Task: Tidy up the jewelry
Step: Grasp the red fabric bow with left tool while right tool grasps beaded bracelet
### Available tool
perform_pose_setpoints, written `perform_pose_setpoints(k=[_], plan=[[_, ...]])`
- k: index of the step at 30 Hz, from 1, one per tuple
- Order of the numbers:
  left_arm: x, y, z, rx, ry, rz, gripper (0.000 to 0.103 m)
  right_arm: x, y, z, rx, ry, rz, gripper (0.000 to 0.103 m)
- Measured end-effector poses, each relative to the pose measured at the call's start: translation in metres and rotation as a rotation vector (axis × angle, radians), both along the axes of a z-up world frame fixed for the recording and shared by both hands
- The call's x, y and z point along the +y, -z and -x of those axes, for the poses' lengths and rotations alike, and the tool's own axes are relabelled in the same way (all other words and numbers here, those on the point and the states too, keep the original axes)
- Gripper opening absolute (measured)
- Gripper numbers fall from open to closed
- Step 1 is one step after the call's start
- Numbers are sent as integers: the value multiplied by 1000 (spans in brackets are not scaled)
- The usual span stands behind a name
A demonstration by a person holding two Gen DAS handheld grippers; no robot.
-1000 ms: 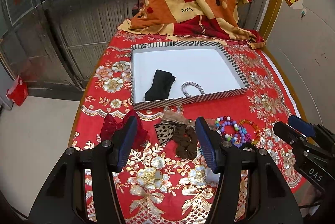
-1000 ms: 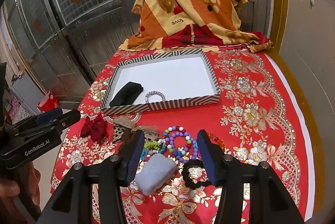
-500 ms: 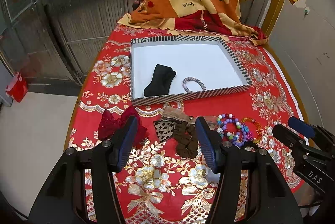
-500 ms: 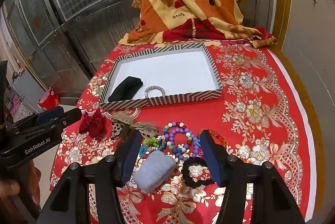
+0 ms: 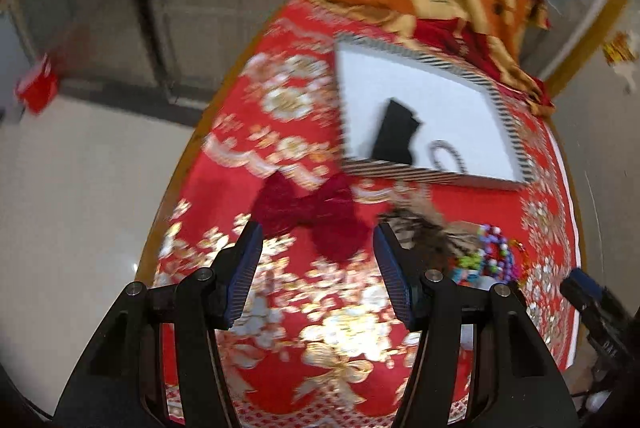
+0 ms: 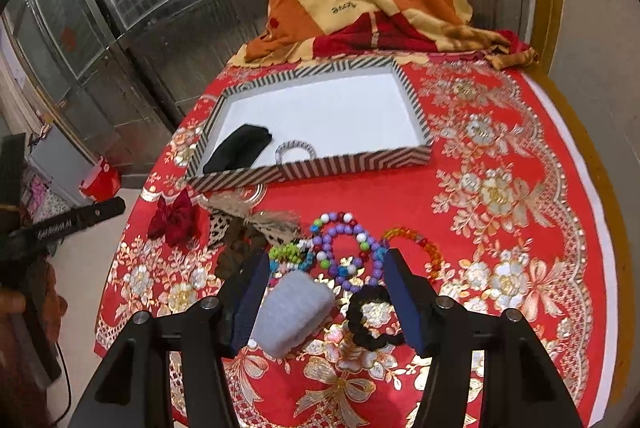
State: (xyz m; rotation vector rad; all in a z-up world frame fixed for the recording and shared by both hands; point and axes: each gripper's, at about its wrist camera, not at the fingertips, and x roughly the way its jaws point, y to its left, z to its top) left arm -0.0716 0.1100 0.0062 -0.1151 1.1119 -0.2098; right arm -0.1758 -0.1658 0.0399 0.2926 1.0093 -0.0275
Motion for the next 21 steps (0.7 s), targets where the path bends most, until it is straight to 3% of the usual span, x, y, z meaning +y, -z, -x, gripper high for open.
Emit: perform_pose_setpoints(k=[4,9,21], plan=[[22,14,-8,52,-64,33,57,4,8,-4,14,-33,-17,57],[18,26,-14,83,-57,58,57,0,18,-8,35,-50,-19,57],[-10,62,-49,138,-124,-3,60,-54,47,-15,86,17,-11,54]])
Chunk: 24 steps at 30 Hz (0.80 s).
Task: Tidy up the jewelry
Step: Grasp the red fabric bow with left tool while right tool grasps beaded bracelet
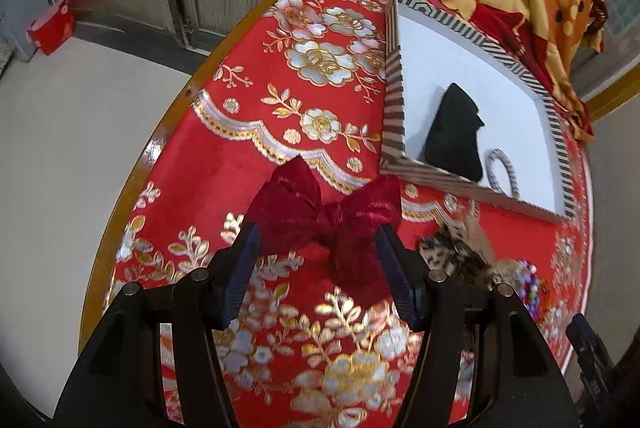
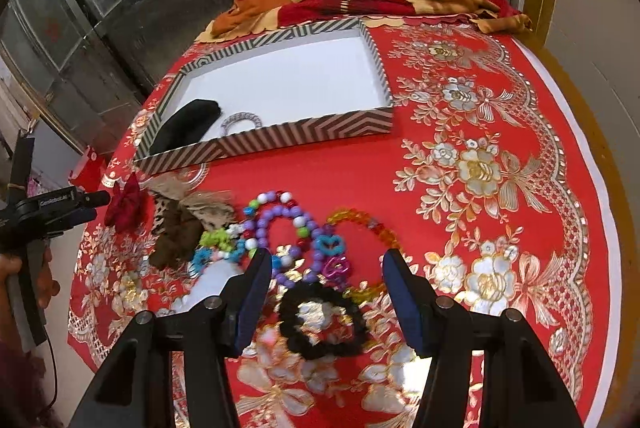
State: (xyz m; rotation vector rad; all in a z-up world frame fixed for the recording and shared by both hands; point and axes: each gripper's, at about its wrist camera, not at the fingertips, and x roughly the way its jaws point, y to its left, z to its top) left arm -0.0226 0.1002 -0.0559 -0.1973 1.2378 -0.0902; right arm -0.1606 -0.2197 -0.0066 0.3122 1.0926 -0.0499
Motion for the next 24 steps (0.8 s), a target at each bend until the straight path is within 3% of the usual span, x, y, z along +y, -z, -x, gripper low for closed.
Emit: perform_pose_setpoints(k=[10,16,18,20,22,24], plan=[[-26,17,-18,10,21,-140,60,23,33,-56,41,-197,19,33],[-35,26,-23,9,54,-177,59,25,50,-72,69,-250,13,27],[-37,28,-22,11,64,-165,50,24,55,-74,81,-256,-5,22],[-35,27,-20,-12,67,-169,33,24,59,-75,80,-259,-17,17],[-32,25,-19,-18,68,-151,27,23,59,-76,73,-260,-33,10],[-29,23,-16,-20,71,-131,18,23,59,-75,72,-265,-43,9]])
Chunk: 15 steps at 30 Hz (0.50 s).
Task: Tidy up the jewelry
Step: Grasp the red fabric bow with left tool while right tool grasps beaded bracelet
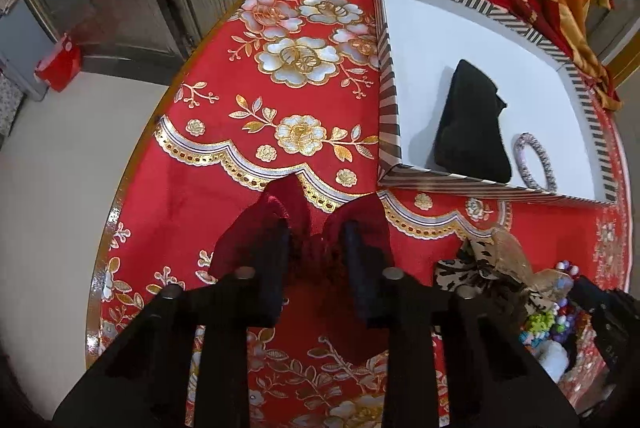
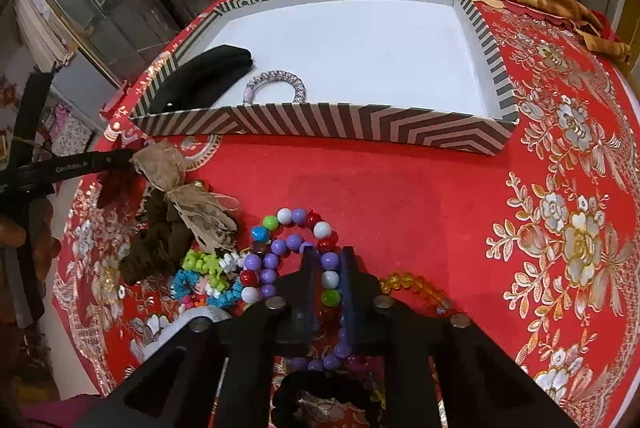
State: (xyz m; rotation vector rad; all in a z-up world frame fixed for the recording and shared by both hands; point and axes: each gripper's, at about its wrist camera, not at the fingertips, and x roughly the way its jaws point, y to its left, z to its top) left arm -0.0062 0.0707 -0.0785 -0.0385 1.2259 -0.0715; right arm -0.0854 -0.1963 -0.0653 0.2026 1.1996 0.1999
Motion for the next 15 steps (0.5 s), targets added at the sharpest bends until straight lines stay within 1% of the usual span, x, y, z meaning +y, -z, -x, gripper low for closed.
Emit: perform_pose_setpoints(k=[1,2,3,6,9,13,15], plan=[[3,-3,1,-1,6,13,12,1,-2,2,-5,-2,-3,9],[5,-5,3,2,11,25,8,1,-3,3,-10,-4,-6,9],[8,-8,4,6,16,40,6,1,-7,6,-19,0,-14,9],[14,-19,11,1,24,73,5,-1,-22,13,-51,16,-51,9],[18,-32,17,-9,39,97,5,0,-38,20,-80,21,-67,9],[17,-48,22,-36,68,94,5,-1,-57,27,-113,29,-89,9],[16,-47,22,-14,72,87,5,-1,-64,28,-126,31,-76,9]])
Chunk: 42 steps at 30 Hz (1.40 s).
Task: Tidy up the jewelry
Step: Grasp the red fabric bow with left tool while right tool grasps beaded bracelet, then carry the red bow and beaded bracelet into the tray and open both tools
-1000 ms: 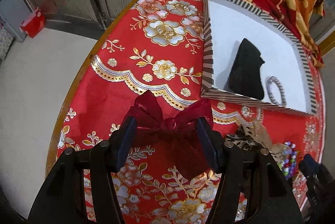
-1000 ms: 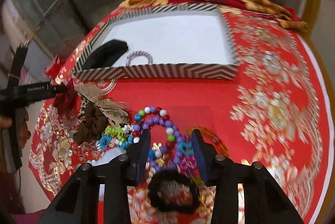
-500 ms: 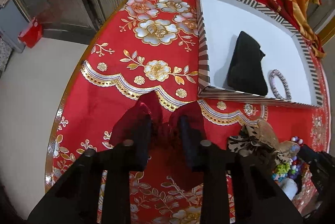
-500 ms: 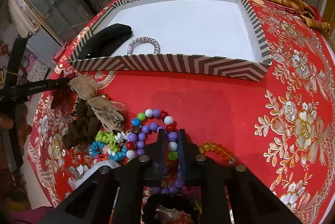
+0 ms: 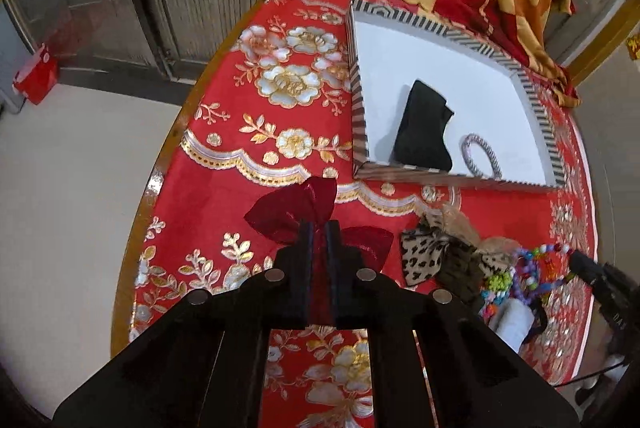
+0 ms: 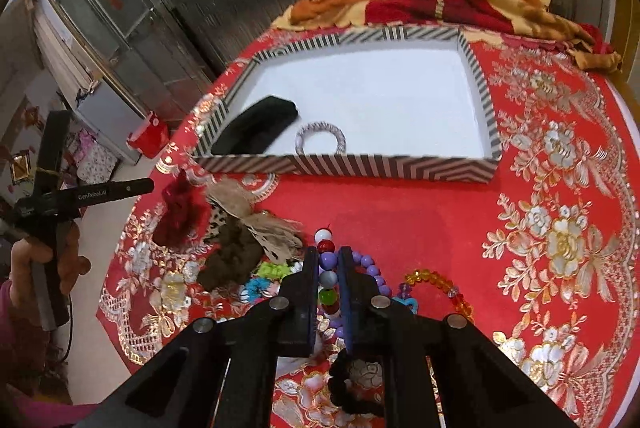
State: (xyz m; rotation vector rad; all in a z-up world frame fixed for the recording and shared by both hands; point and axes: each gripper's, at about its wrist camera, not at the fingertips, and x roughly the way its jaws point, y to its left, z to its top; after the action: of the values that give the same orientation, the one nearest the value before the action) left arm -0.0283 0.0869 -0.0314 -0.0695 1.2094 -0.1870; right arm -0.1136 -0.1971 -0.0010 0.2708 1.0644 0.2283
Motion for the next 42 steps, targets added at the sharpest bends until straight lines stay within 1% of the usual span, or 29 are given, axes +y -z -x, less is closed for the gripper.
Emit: perform_pose_setpoints(k=[1,3,5,6,7,10,13,15,17,19,20,21,22,23,25,28,32,33,37,41,42], plan=[[2,2,0,14,-12,12,5,1,-1,0,-2,2,0,9],[7,8,1,32,-42,44,13,1,-6,1,-8,6,-2,9],[13,16,-1,64,-110,92,52,0,-9,2,-14,6,1,9],[16,17,0,63,-132,108,56,0,-12,3,-17,5,-3,9],[16,20,0,59,-157,124,57,0,-13,3,-19,2,-6,9],[8,30,-5,77,-193,86,61,-1,-20,2,-28,-6,-15,9],[1,40,-10,109,-220,70,61,-3,-27,0,-40,-14,-18,9],[-2,42,-11,106,-228,55,61,-3,-32,-3,-48,-20,-23,9],[-8,43,-12,96,-231,13,61,-4,-34,-5,-52,-24,-28,9],[-12,47,-13,102,-212,-8,61,-5,-36,-7,-56,-30,-30,9],[-14,49,-13,103,-201,-15,56,-6,-36,-9,-57,-32,-31,9],[-15,48,-12,79,-196,-22,46,-7,-36,-10,-57,-32,-34,9],[-15,48,-12,70,-195,-32,23,-7,-36,-11,-57,-33,-35,9],[-14,49,-13,69,-194,-40,18,-8,-36,-12,-57,-33,-35,9],[-8,50,-14,70,-185,4,15,-8,-37,-14,-59,-38,-38,9],[-1,45,-10,77,-179,38,13,-7,-39,-17,-64,-45,-42,9],[1,15,-5,29,-138,44,13,-5,-46,-26,-81,-57,-41,9],[0,4,-6,10,-123,46,13,-4,-48,-31,-88,-59,-40,9],[-12,-28,-22,-53,-87,54,13,0,-56,-49,-106,-71,-44,9],[-35,-42,-47,-90,-45,47,13,7,-62,-75,-127,-93,-27,9],[-43,-44,-57,-100,-32,32,13,10,-63,-84,-129,-101,-21,9]])
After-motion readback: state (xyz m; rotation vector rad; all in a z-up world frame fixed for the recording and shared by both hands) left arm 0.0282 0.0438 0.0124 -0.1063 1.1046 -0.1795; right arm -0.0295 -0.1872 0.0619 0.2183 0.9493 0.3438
